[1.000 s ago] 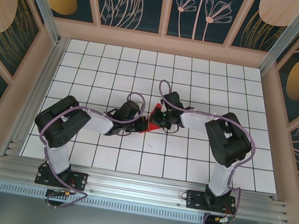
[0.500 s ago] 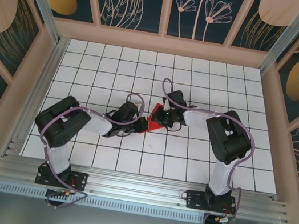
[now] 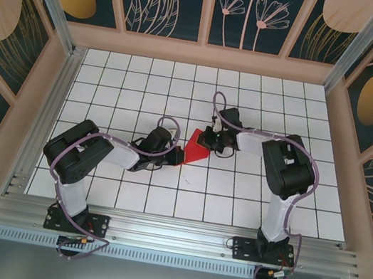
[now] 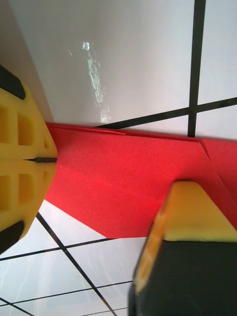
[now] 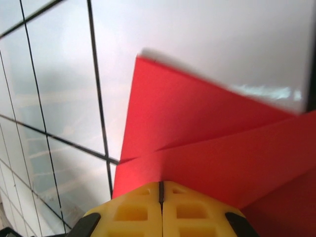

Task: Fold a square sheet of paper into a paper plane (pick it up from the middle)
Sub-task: Fourth fold the wing at the center of the table.

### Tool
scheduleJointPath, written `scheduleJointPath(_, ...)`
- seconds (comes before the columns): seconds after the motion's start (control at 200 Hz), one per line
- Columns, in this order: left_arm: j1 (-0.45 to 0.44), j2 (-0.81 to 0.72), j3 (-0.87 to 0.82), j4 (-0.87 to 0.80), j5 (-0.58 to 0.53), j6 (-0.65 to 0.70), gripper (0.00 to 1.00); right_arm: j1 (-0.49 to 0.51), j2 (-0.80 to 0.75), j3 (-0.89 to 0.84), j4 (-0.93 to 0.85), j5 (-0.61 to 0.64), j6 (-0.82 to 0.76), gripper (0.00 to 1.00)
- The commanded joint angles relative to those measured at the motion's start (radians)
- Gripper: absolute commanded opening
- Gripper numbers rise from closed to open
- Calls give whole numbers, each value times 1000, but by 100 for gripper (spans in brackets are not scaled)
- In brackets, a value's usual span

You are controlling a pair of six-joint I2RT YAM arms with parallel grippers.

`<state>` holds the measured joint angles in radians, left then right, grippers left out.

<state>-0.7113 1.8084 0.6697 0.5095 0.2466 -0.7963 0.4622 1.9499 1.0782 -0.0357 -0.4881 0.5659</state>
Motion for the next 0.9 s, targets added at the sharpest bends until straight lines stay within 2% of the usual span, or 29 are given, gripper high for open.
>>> scheduleJointPath(0.0,2,34,-36,-205,12,15,0,-19,-33,26,16,38,-42,9)
scheduleJointPath(0.215,2,40,-21,-212,-7,9,0,66,-158,-53,17,70,3,9)
scheduleJointPath(0.47,2,46,-20,-210,-10,10,0,149,-119,-129,65,96,85,5)
scheduleJointPath(0.641,1,43,-22,-207,-5,18,0,159,-62,-121,86,64,81,2)
scheduleJointPath(0.891,2,34,-21,-225,1,32,0,136,-25,-116,43,110,65,1)
